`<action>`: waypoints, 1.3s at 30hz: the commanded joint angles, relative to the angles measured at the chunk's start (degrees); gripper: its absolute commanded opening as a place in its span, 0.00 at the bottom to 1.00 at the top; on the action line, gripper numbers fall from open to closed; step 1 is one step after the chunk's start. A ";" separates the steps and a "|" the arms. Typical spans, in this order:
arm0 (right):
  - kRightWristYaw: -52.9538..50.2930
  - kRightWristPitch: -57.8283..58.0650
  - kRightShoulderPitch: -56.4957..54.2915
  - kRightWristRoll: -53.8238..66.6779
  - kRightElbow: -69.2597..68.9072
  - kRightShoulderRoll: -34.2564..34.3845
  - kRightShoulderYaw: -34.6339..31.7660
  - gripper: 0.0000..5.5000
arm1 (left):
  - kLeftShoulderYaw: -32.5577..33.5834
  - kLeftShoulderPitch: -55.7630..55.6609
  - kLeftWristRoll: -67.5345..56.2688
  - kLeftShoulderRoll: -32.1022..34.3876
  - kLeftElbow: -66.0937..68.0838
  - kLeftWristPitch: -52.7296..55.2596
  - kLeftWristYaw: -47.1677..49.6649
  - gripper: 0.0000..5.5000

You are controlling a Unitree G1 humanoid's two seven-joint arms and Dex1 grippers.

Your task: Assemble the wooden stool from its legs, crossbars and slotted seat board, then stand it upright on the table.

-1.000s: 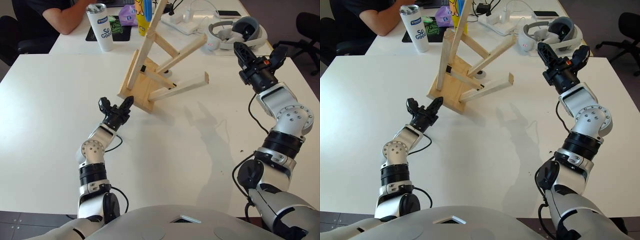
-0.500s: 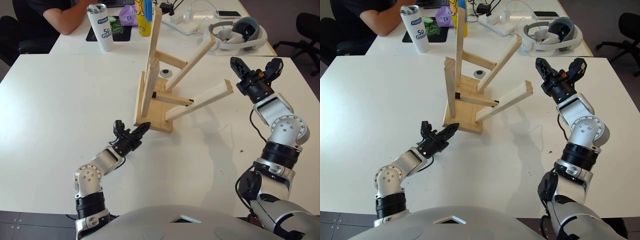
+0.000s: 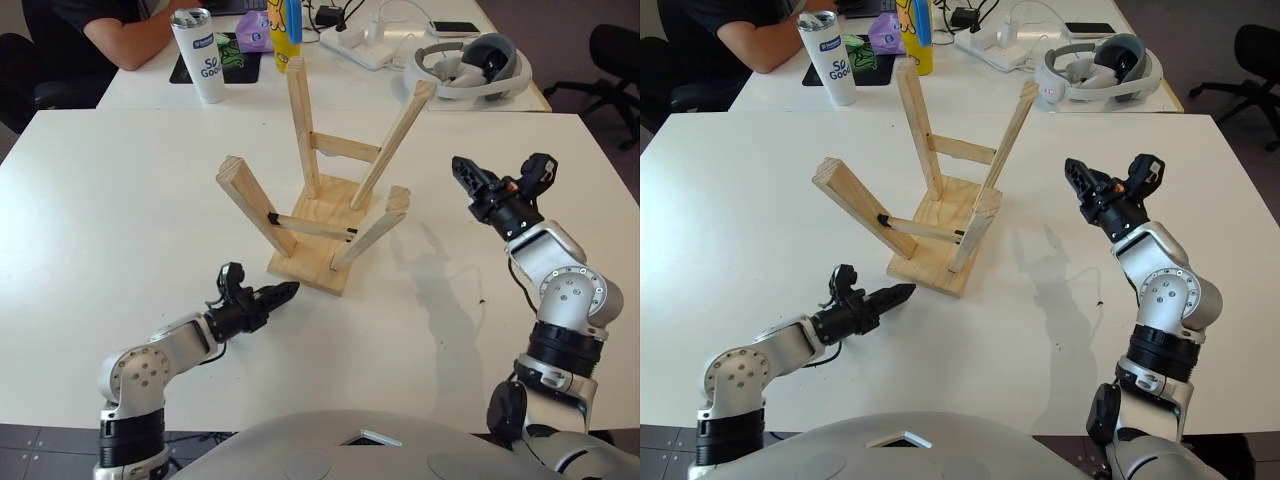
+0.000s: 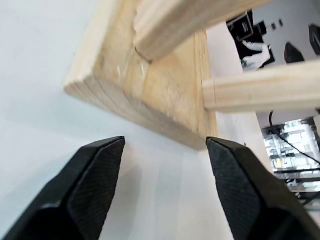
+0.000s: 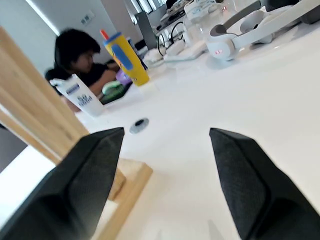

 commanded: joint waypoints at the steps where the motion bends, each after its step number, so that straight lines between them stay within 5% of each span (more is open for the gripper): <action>1: 2.81 -0.32 9.46 -4.11 -6.38 -2.84 4.75 0.58 | -2.41 4.66 4.96 15.76 -7.07 -2.14 -11.60 0.55; 4: 3.70 -3.17 16.97 -9.87 -11.00 -3.28 11.60 0.58 | -0.25 6.10 13.48 26.83 -4.78 -12.42 -21.80 0.55; 9: 4.63 -8.77 18.27 -18.26 -10.07 -2.23 21.83 0.48 | -0.77 1.45 31.89 20.50 7.78 -34.08 -12.15 0.56; 13: 5.64 -10.33 16.78 -22.73 -9.48 -2.51 26.95 0.36 | -9.09 -2.36 40.63 13.65 10.47 -39.60 -7.14 0.56; 20: 9.54 -8.90 15.47 -24.54 -10.28 -2.94 32.78 0.13 | -20.96 -11.26 50.86 1.36 17.61 -43.21 -1.78 0.56; 26: 12.06 -8.64 10.77 -25.22 -7.06 -3.29 33.03 0.00 | -25.68 -9.43 52.87 -1.97 14.65 -41.05 -2.51 0.56; 39: 11.26 -7.28 14.44 -27.31 -6.98 -4.12 30.59 0.00 | -18.66 4.29 51.45 13.29 -3.51 -37.37 -13.53 0.50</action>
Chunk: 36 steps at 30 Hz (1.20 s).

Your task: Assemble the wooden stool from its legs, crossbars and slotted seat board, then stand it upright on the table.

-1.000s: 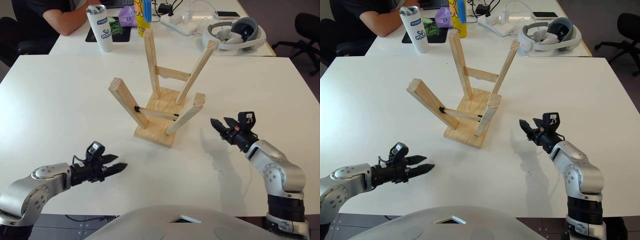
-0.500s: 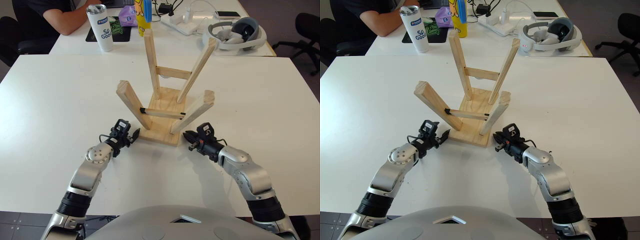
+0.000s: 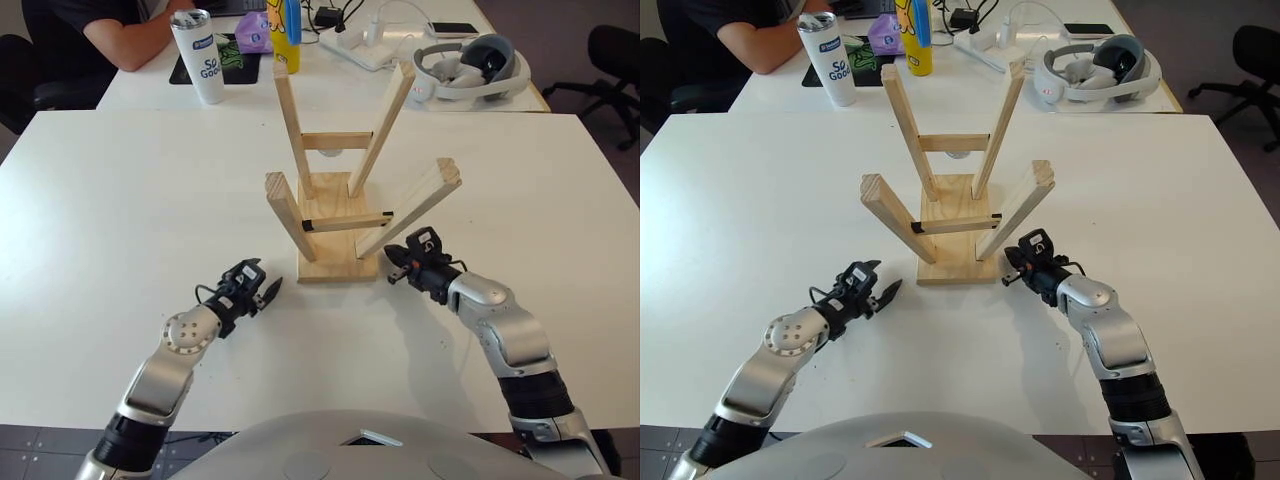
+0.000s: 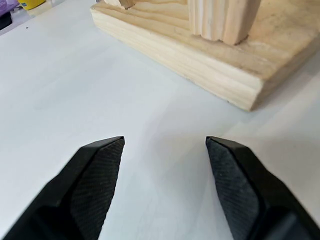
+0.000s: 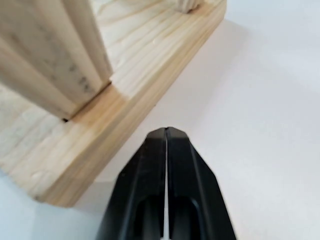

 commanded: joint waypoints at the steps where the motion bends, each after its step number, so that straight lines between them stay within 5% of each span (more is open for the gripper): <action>1: 0.73 3.45 3.48 -0.47 -3.20 -1.09 1.70 0.00 | 1.48 4.28 -7.00 3.90 -10.69 6.84 -7.08 0.48; 6: 1.65 6.09 5.52 0.19 -5.59 -1.31 3.40 0.00 | -0.99 -0.55 -17.52 -2.96 -16.54 15.87 -7.50 0.34; 17: 1.00 5.03 -1.74 -1.32 0.65 2.26 4.62 0.00 | -11.57 -9.72 -5.53 -16.15 -2.26 14.61 8.68 0.00; 23: 2.30 2.87 -4.00 -1.46 2.10 2.10 3.94 0.00 | -13.17 -8.84 -1.53 -18.13 7.26 11.49 11.58 0.00; 29: 5.74 -3.90 -5.81 5.11 2.44 -0.80 -10.26 0.00 | -11.19 -7.78 -0.95 -21.23 10.40 10.53 14.70 0.00; 36: 0.92 6.07 -29.27 32.33 -5.56 3.26 -24.79 0.00 | -9.78 -7.36 -0.70 -22.28 11.84 10.15 15.38 0.00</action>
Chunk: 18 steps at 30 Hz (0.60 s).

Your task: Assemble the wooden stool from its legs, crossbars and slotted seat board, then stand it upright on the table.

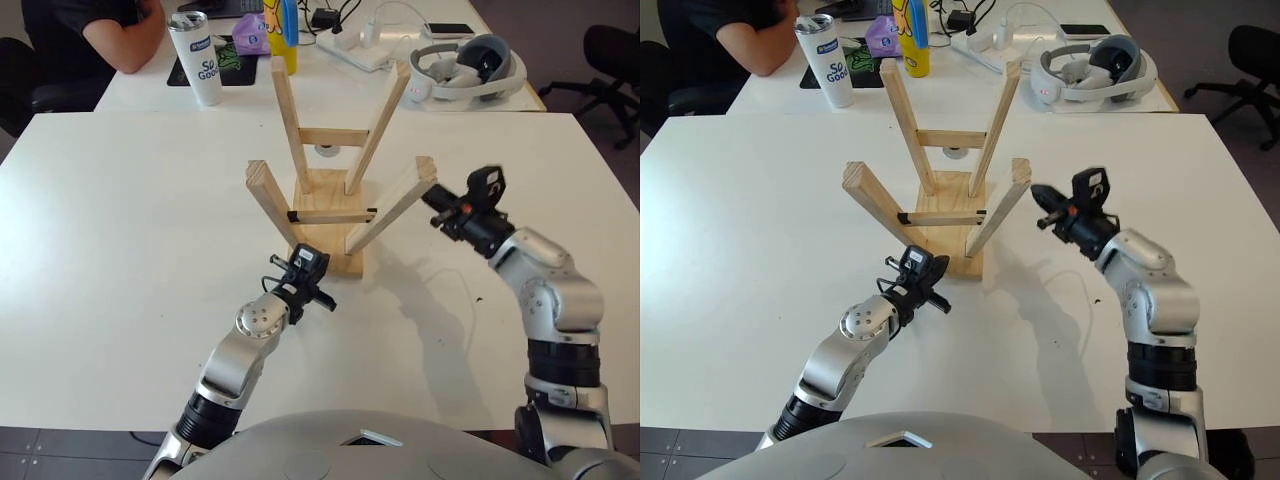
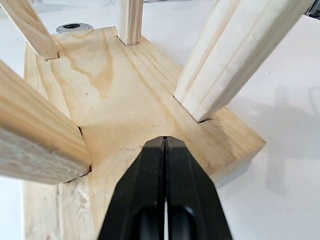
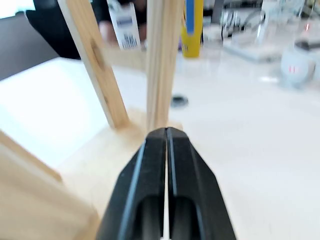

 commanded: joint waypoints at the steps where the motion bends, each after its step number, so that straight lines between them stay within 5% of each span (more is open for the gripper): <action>1: -6.78 6.44 -13.84 15.45 -7.36 4.37 -4.40 0.00 | 1.11 2.18 1.39 0.75 4.70 3.44 1.14 0.00; 9: -15.12 11.11 -19.16 26.52 -11.81 5.54 -3.71 0.00 | 0.95 1.78 1.34 0.51 5.25 3.66 0.49 0.00; 15: -19.78 7.24 -30.42 30.55 -5.54 3.86 -9.91 0.00 | 1.59 2.30 1.17 0.08 5.59 3.36 0.81 0.00; 18: -17.70 10.16 -25.61 32.21 -6.93 2.61 -7.62 0.00 | 1.82 2.64 1.20 -0.27 5.74 3.07 1.13 0.00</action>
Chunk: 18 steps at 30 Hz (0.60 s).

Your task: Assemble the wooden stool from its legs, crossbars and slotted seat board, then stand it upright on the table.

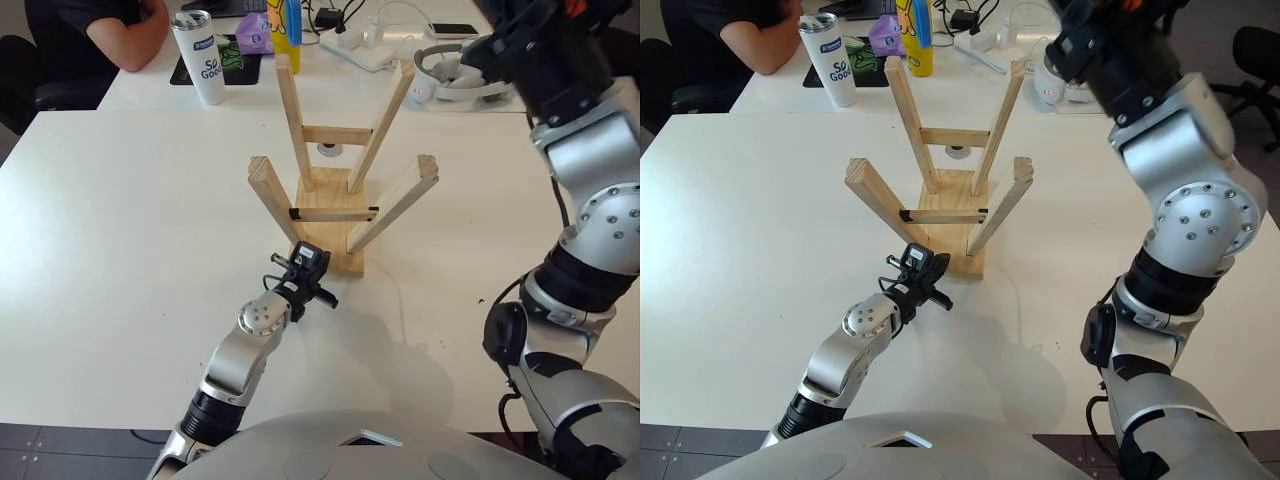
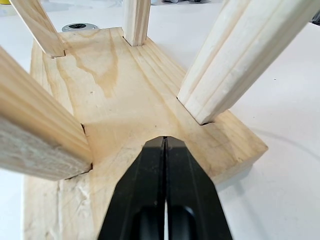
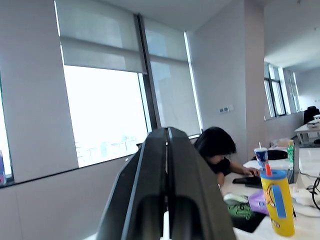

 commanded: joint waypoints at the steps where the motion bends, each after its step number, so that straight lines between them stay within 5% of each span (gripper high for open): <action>1: 3.50 5.35 9.54 1.35 -3.24 -2.95 5.32 0.00 | 1.06 3.01 1.21 0.95 4.54 3.48 1.14 0.00; 4: 6.59 6.90 30.07 -13.17 -4.91 -9.41 23.57 0.00 | 0.49 2.42 1.30 0.08 5.03 3.33 1.07 0.00; 6: 4.78 4.61 35.22 -18.26 -4.95 -7.89 28.08 0.00 | -0.03 1.35 1.37 -0.55 5.93 3.18 0.83 0.00; 11: 2.09 -4.04 17.14 -14.97 0.27 0.29 18.36 0.00 | 0.59 0.89 1.25 -2.34 7.74 2.26 1.74 0.00; 18: -0.44 -3.98 0.09 0.45 6.65 0.77 3.36 0.00 | 0.74 2.52 1.33 -3.26 8.46 1.53 1.32 0.00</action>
